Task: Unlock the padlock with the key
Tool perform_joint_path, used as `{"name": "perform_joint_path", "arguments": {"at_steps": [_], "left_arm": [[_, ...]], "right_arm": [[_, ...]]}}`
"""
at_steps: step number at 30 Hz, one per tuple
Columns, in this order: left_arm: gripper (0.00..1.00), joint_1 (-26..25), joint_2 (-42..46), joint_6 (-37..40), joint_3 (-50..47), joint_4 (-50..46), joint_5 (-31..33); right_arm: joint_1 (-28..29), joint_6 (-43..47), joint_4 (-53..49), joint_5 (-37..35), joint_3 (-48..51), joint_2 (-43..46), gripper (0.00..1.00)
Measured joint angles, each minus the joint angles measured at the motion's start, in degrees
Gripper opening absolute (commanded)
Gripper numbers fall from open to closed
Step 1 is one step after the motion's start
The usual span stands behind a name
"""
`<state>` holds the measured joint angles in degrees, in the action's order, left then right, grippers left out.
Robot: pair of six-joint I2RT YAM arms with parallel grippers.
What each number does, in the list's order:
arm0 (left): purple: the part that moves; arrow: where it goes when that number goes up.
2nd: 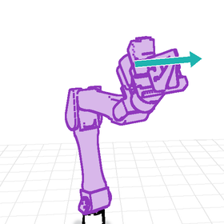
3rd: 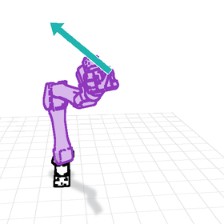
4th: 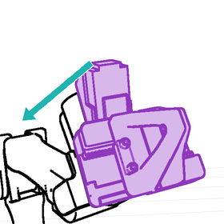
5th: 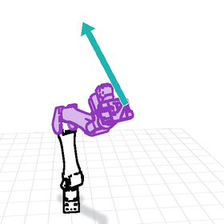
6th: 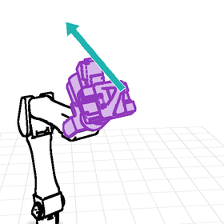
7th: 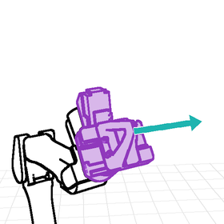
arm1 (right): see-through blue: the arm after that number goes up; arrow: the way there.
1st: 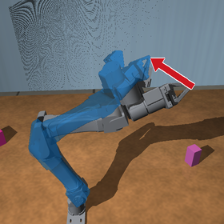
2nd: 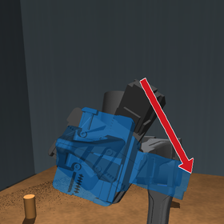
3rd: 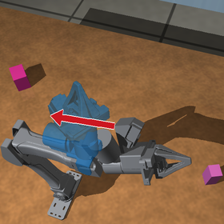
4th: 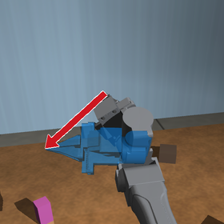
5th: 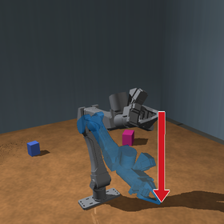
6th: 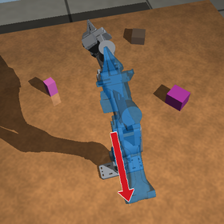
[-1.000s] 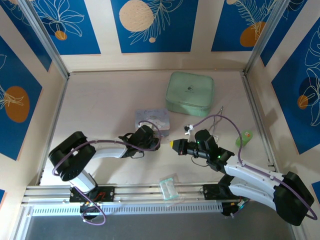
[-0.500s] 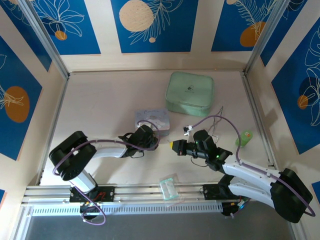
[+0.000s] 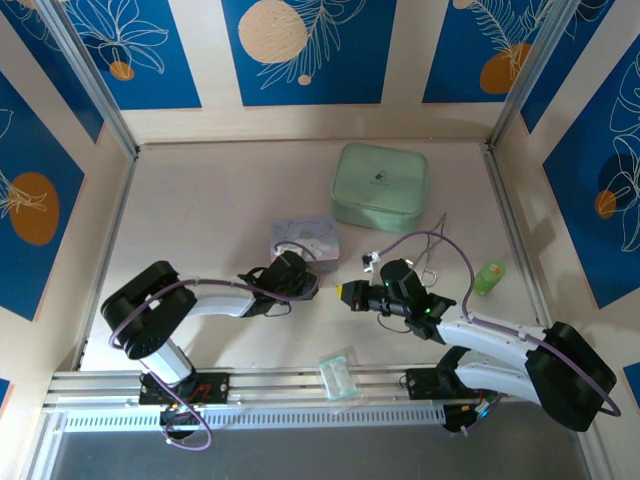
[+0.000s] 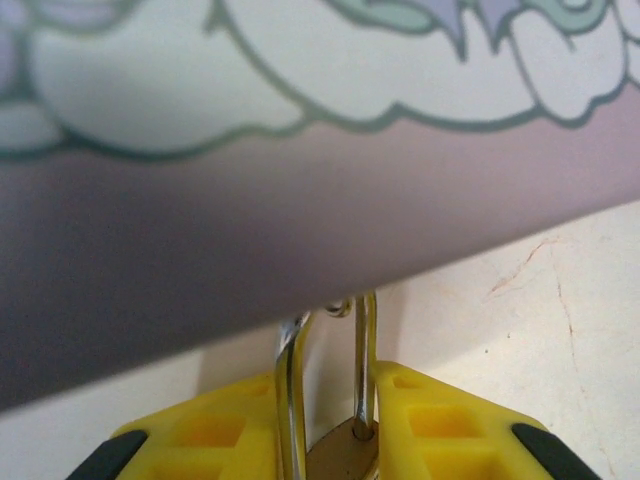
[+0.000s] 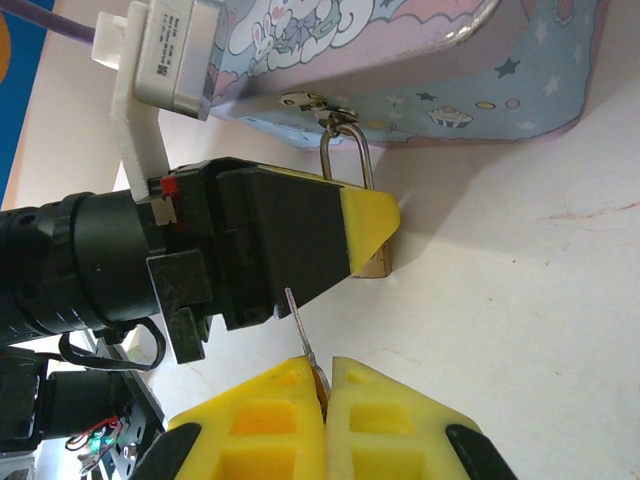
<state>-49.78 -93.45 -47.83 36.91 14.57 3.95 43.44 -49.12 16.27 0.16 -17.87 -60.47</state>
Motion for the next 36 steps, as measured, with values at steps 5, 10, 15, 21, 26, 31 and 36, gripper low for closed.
{"name": "perform_joint_path", "arguments": {"at_steps": [5,10,15,21,26,31,36], "left_arm": [[0.10,0.0,0.0,-3.0,-1.6,2.6,-0.5],[0.06,-0.1,0.0,-6.0,-3.0,5.6,-0.5],[0.04,-0.2,0.0,-10.8,-5.2,10.0,-0.5],[0.03,-0.3,1.6,-17.3,-9.0,16.3,0.2],[0.04,-0.7,3.8,-22.5,-10.7,16.7,1.7],[0.04,-1.0,4.8,-27.0,-12.1,18.3,2.8],[0.05,-1.2,4.8,-30.9,-13.4,22.0,3.8]], "right_arm": [[0.0,-3.3,2.3,-0.8,0.4,-2.9,0.00],[0.1,-5.7,3.4,-1.5,1.0,-5.9,0.00],[0.2,-9.1,4.4,-1.5,1.0,-7.7,0.00],[0.2,-15.1,7.3,-1.0,1.1,-10.6,0.00],[0.2,-19.3,9.6,1.4,1.1,-14.1,0.00],[0.1,-21.6,12.6,3.5,1.1,-16.5,0.00],[0.0,-22.9,16.1,5.9,1.0,-18.6,0.00]]}}
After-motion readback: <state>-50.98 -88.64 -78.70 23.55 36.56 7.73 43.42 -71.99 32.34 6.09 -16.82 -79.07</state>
